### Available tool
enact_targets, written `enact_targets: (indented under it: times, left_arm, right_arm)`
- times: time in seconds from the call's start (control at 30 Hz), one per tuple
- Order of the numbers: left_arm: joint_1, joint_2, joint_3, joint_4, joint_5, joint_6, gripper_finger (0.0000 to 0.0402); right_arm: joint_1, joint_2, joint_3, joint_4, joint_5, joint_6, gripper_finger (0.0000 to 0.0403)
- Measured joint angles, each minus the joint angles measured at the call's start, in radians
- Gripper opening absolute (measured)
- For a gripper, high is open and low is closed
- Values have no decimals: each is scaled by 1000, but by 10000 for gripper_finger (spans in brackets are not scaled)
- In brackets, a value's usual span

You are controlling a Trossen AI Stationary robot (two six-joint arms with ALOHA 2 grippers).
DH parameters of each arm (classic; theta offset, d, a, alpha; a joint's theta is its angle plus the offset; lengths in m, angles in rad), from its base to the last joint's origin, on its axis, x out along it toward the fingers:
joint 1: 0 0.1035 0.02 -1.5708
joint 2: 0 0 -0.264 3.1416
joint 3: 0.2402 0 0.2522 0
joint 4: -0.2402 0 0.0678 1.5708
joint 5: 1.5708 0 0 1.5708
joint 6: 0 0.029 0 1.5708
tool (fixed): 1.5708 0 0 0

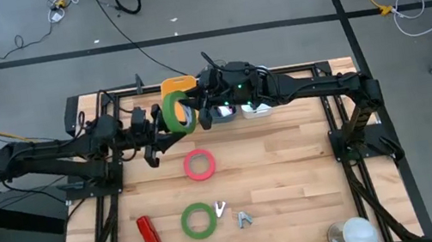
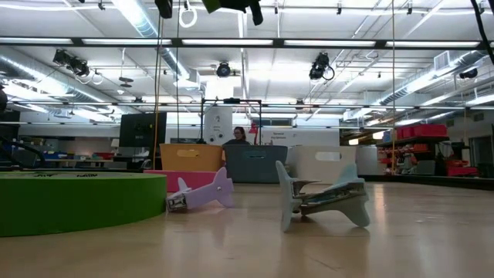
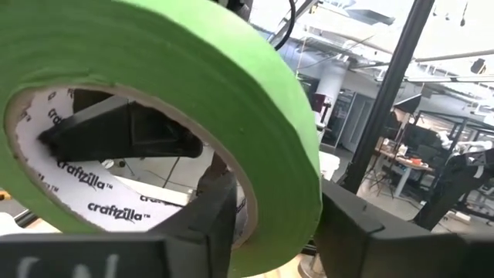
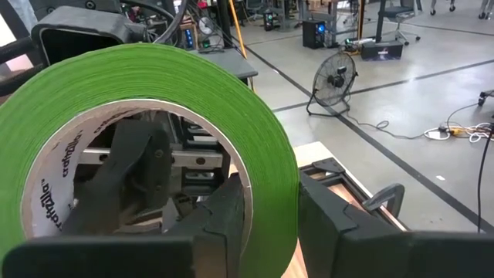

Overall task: Pick and place Stapler, Stapler remover, tape
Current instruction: Put the right green tape into the yellow bin

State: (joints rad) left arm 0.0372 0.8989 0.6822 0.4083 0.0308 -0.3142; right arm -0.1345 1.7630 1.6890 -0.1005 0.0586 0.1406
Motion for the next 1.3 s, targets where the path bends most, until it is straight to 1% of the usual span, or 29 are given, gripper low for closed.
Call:
enact_targets:
  times: [0.1,0.2,0.37,0.47,0.57,0.7,0.8,0.9,1.03,1.17,1.3]
  left_arm:
    - [1,0,0,1,1,17,126]
    - [1,0,0,4,2,33,111]
    - [5,0,0,3,1,30,111]
    - [5,0,0,2,1,29,110]
    - [5,-2,0,3,2,15,106]
    - [5,-1,0,-8,-18,9,106]
    - [6,0,0,-11,-43,10,105]
    - [14,0,-1,-15,-64,12,103]
    - [59,0,-1,-78,-74,9,102]
    - [127,5,-1,-149,-79,10,103]
    - [200,16,-1,-191,-53,9,103]
  right_arm:
    - [0,0,-1,-3,0,3,98]
    - [0,0,-2,-4,0,6,98]
    - [0,0,-2,-8,-1,19,98]
    - [0,0,-2,-8,-26,16,102]
    - [0,0,-2,-11,-38,4,125]
    - [-1,-2,-2,-5,-41,6,178]
    - [-3,-15,-1,-3,-29,1,216]
    - [-11,-37,0,-10,-3,-19,243]
    - [-26,-77,0,-36,38,-39,258]
    - [-45,-111,0,-100,39,-63,260]
    - [-64,-132,0,-178,18,-88,261]
